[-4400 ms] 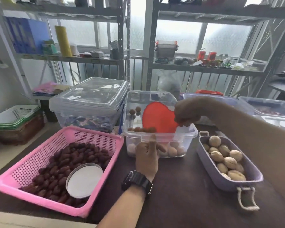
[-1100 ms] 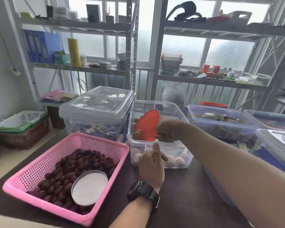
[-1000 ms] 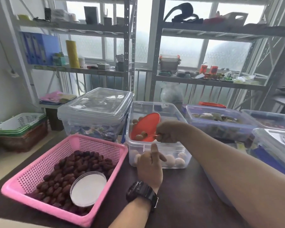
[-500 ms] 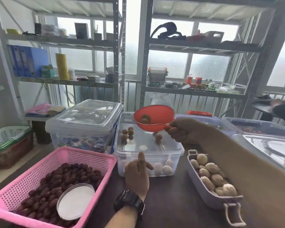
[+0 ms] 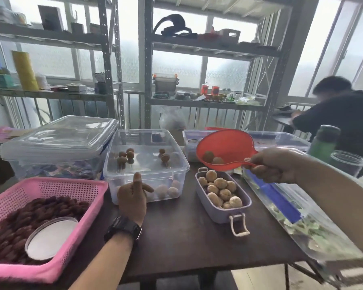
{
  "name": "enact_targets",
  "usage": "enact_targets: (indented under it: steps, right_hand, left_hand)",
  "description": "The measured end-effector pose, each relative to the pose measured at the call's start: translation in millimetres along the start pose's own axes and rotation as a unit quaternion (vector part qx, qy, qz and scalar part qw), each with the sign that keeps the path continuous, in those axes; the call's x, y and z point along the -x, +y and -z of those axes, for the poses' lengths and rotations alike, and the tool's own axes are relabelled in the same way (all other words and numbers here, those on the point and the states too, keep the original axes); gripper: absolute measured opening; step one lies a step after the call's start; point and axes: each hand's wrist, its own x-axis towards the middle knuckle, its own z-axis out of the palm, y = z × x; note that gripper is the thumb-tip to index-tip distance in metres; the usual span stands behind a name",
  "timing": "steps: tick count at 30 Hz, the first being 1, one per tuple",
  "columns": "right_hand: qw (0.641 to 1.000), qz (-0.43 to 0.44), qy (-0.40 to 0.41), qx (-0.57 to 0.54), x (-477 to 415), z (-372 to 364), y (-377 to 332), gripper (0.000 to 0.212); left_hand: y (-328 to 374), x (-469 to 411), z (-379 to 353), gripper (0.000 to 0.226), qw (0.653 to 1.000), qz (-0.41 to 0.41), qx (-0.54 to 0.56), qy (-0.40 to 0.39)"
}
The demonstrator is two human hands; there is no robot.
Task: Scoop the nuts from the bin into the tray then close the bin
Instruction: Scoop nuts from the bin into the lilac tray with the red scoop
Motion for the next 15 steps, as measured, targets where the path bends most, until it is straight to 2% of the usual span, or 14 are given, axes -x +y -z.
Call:
enact_targets:
  steps: [7,15]
  right_hand:
    - [0.984,-0.009,0.143,0.107,14.7,29.0,42.4,0.033]
    - [0.938,0.068,0.249,0.231,14.7,27.4,54.4,0.031]
  left_hand:
    - [-3.7,0.4,0.1,0.072,0.999,0.026,0.017,-0.015]
    - [-3.7,1.2,-0.6,0.070,1.000,0.013,0.022,-0.012]
